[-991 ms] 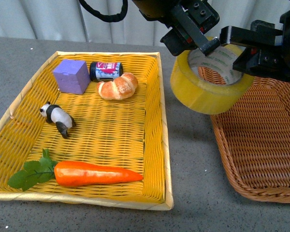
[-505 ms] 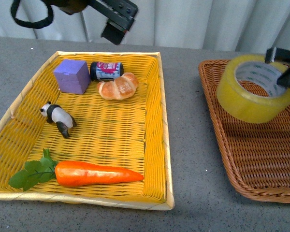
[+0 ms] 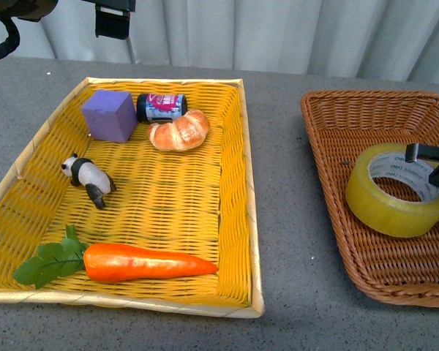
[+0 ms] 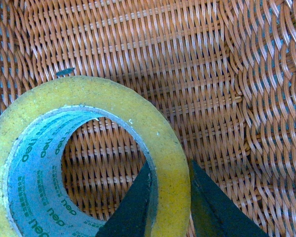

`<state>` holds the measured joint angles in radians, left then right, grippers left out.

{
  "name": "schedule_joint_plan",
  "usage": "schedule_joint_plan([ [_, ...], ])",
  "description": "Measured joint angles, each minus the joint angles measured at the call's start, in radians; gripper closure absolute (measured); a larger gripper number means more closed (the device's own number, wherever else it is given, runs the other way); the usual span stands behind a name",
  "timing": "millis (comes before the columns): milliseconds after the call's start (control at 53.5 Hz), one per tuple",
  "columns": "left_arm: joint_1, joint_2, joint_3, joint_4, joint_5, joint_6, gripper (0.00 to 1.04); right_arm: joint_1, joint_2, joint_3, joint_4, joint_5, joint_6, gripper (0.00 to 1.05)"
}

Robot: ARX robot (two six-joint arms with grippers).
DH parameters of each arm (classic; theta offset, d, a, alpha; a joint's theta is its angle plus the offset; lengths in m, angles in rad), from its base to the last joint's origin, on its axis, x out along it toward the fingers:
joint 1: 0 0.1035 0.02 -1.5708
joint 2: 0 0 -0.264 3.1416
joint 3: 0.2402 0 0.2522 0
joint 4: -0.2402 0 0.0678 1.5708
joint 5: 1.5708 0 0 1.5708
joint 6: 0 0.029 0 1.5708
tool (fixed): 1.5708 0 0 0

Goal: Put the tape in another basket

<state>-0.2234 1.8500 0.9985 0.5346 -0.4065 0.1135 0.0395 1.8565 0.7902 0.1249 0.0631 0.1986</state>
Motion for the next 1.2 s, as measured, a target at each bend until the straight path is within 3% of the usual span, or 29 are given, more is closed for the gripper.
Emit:
schedule_joint_plan([
  [224,-0.009,-0.029,-0.053,0.089,-0.106,-0.026,0.06,0.0,-0.073,-0.061,0.077,0.03,-0.013,0.48],
  [262,-0.001,-0.037,-0.076,0.158,-0.044,-0.042,0.1,-0.004,-0.095,-0.093,0.149,0.022,-0.024,0.42],
  [318,0.021,-0.082,-0.19,0.37,0.153,-0.076,0.25,-0.026,-0.095,-0.219,0.528,-0.054,-0.094,0.53],
  [337,0.024,-0.104,-0.225,0.403,0.185,-0.081,0.28,-0.031,-0.097,-0.286,0.689,-0.058,-0.12,0.58],
  [393,0.029,-0.183,-0.32,0.444,0.211,-0.092,0.39,-0.038,-0.14,-0.414,0.961,-0.057,-0.153,0.69],
  [486,0.033,-0.299,-0.437,0.438,0.216,-0.098,0.53,-0.039,-0.322,-0.509,1.031,-0.057,-0.177,0.83],
  [580,0.026,-0.486,-0.579,0.383,0.216,-0.101,0.73,-0.039,-0.57,-0.616,0.966,-0.058,-0.188,1.03],
  [636,0.014,-0.644,-0.685,0.332,0.192,-0.102,0.9,-0.039,-0.716,-0.695,0.867,-0.064,-0.195,1.04],
  [711,-0.005,-0.763,-0.766,0.287,0.158,-0.107,1.01,-0.039,-0.885,-0.751,0.735,-0.063,-0.195,1.04],
  [935,-0.168,-1.143,-0.978,0.116,0.0,-0.112,1.01,-0.039,-1.446,-0.786,0.24,-0.063,-0.195,1.04],
  [1047,-0.248,-1.424,-0.98,-0.159,-0.08,-0.114,1.01,-0.039,-1.746,-0.785,-0.055,-0.067,-0.195,1.04],
  [1104,-0.278,-1.607,-0.98,-0.32,-0.097,-0.115,1.01,-0.039,-1.835,-0.785,-0.116,-0.065,-0.195,1.04],
  [1197,-0.319,-1.654,-0.98,-0.334,-0.145,-0.115,1.01,-0.039,-1.851,-0.785,-0.122,-0.066,-0.195,1.04],
])
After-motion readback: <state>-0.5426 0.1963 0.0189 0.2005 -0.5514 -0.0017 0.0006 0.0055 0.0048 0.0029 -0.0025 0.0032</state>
